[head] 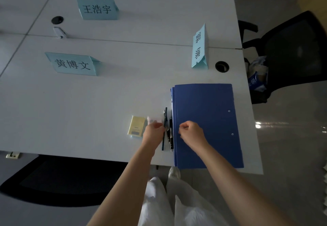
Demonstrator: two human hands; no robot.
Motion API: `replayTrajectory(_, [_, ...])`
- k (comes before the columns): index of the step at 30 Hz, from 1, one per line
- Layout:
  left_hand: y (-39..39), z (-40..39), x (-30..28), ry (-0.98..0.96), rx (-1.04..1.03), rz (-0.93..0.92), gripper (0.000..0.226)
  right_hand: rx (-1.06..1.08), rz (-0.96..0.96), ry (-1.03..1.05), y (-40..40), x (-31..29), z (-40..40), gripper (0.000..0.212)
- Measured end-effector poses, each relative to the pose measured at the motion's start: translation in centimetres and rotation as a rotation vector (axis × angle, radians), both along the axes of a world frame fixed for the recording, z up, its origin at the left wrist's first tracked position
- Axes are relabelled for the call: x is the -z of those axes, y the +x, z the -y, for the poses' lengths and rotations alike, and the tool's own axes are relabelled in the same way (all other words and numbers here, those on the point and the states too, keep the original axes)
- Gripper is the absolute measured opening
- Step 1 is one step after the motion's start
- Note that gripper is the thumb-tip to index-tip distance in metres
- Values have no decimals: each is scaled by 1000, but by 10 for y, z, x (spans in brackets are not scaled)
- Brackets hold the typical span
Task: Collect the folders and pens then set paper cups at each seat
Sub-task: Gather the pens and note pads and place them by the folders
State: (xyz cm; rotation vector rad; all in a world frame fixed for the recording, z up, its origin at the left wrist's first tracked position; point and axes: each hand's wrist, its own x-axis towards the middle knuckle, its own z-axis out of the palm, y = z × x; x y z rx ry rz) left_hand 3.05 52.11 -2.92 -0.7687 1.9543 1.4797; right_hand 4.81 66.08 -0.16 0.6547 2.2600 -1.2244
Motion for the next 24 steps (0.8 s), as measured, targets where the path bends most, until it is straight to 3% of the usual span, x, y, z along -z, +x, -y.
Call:
replayTrajectory(8, [38,12,-13,-83,131,-123,17,213,-10,-68,58,1,-27,27])
replayTrajectory(12, [62,13,-14,-167,179,-160,26,380,-46,-131,92,1,-23,22])
replayTrajectory(19, [99,-10,-28,-159,216,-170,20,550,-131,-210,136,4,-50,18])
replayTrajectory(24, [112,-59,-39,-209,263,-256,23,540,-197,-222,153,-3,-101,18])
